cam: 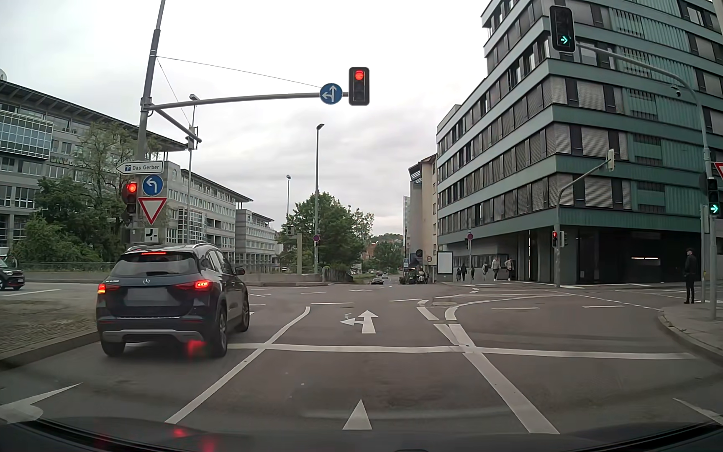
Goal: Follow the waypoints while adhering to traffic rules and regulations
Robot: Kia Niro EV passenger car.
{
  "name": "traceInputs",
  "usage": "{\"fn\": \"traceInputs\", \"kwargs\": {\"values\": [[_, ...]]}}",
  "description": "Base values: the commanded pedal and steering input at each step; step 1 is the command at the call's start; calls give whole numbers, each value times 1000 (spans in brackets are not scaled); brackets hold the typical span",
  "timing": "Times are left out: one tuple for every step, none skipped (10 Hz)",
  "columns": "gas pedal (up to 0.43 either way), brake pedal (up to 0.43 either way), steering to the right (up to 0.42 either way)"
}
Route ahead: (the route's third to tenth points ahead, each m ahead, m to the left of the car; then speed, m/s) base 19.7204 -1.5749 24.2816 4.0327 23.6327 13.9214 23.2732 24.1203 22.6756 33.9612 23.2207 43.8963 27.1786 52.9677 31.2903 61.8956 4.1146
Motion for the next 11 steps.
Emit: {"fn": "traceInputs", "kwargs": {"values": [[0, 250, 2], [0, 250, 0], [0, 250, 0], [0, 232, 2], [0, 226, 4], [0, 226, 4], [0, 232, 4], [0, 232, 4], [0, 232, 4], [0, 238, 4], [0, 226, 2]]}}
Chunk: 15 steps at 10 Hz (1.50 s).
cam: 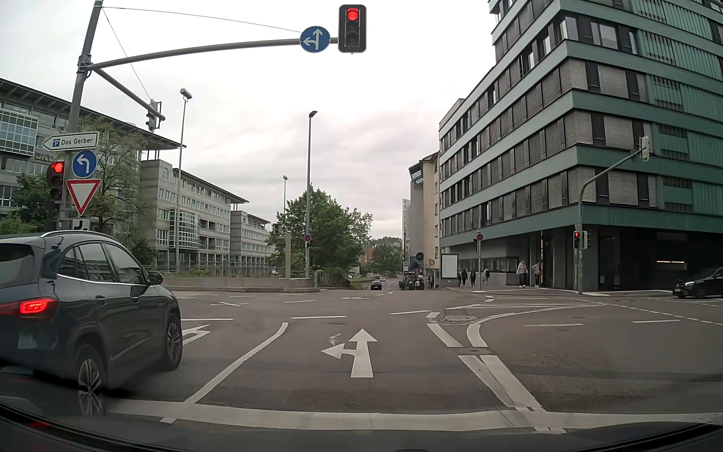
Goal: Follow the waypoints while adhering to traffic rules and regulations
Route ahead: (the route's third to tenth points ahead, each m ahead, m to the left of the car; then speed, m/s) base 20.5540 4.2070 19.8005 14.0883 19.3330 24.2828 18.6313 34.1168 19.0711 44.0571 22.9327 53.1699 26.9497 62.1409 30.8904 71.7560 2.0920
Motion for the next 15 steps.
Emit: {"fn": "traceInputs", "kwargs": {"values": [[0, 220, 3], [0, 213, 2], [0, 201, 2], [0, 201, 2], [0, 189, 1], [0, 183, 1], [0, 177, 1], [0, 171, 1], [0, 165, 1], [0, 165, 1], [0, 165, 1], [0, 171, -2], [0, 171, -6], [0, 177, -8], [0, 165, -8]]}}
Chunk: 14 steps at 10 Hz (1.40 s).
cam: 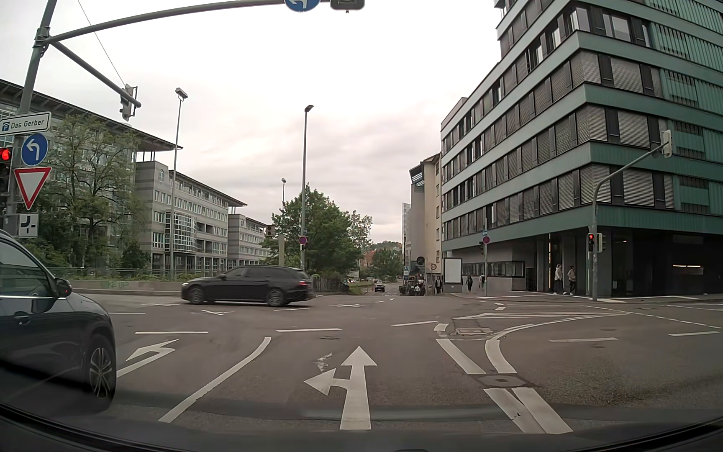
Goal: Follow the waypoints while adhering to traffic rules and regulations
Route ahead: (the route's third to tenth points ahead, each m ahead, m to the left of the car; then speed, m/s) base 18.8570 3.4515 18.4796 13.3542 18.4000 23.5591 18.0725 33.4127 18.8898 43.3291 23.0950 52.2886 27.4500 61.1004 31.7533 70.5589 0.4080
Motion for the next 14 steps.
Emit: {"fn": "traceInputs", "kwargs": {"values": [[0, 146, -8], [0, 128, -8], [0, 128, -8], [0, 140, -8], [0, 159, -8], [0, 165, -8], [0, 171, -8], [0, 171, -8], [0, 177, -8], [0, 189, -8], [0, 195, -14], [0, 189, -25], [0, 195, -37], [0, 195, -51]]}}
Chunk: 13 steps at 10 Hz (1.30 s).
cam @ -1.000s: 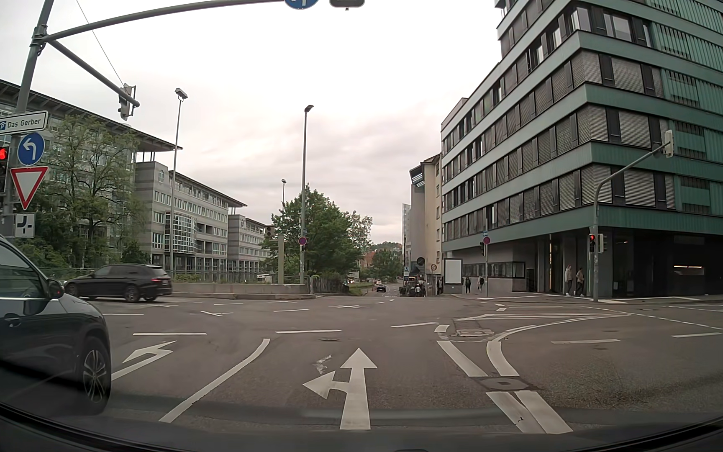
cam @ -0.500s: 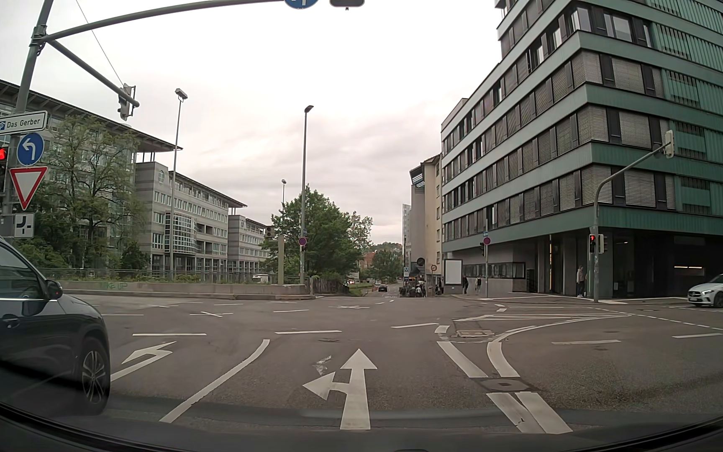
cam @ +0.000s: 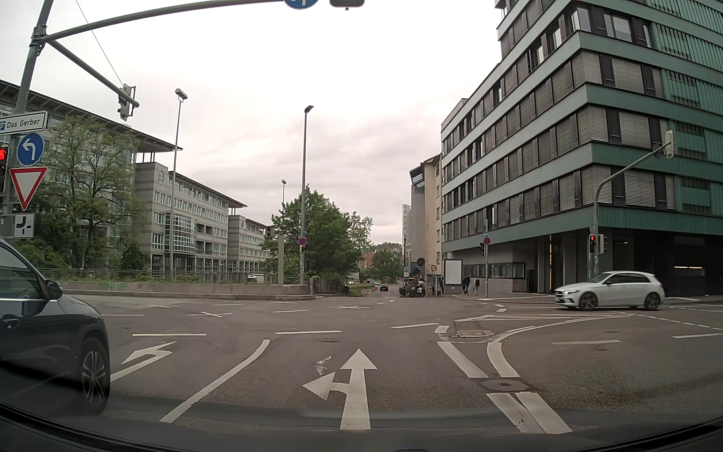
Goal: Follow the waypoints while adhering to traffic rules and regulations
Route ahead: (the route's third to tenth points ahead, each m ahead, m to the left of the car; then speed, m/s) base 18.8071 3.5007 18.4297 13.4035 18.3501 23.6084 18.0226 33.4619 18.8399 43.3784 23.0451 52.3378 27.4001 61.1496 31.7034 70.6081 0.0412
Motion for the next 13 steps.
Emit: {"fn": "traceInputs", "kwargs": {"values": [[0, 183, -61], [0, 189, -71], [0, 195, -72], [0, 195, -68], [0, 201, -63], [0, 207, -60], [0, 213, -59], [0, 213, -58], [0, 220, -60], [0, 220, -60], [0, 213, -55], [0, 220, -46], [0, 220, -38]]}}
